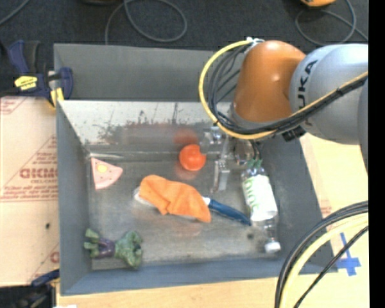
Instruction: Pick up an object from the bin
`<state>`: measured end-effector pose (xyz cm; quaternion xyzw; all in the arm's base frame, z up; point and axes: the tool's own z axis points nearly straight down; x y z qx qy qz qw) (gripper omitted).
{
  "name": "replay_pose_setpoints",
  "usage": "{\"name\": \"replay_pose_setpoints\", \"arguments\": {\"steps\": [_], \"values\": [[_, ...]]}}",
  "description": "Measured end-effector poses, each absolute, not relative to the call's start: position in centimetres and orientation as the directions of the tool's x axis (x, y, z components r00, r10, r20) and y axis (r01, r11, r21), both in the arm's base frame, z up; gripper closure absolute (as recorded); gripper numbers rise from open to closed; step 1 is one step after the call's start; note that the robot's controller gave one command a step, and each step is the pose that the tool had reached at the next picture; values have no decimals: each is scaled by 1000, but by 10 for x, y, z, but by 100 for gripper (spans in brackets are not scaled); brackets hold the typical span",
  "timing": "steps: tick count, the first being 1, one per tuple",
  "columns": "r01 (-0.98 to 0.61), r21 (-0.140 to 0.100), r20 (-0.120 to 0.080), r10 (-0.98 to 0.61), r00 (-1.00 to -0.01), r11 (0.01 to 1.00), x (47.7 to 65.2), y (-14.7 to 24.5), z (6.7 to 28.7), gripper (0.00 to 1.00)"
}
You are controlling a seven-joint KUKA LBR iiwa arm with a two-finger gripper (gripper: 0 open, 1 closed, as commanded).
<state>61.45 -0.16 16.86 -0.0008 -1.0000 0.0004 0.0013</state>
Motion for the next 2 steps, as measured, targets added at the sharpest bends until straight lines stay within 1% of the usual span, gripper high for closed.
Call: {"name": "replay_pose_setpoints", "arguments": {"steps": [1, 2], "values": [[2, -1, -4, 2, -1000, 1000, 615, -2, 173, 0], [1, -1, -9, 1, -1000, 1000, 585, -2, 126, 0]]}}
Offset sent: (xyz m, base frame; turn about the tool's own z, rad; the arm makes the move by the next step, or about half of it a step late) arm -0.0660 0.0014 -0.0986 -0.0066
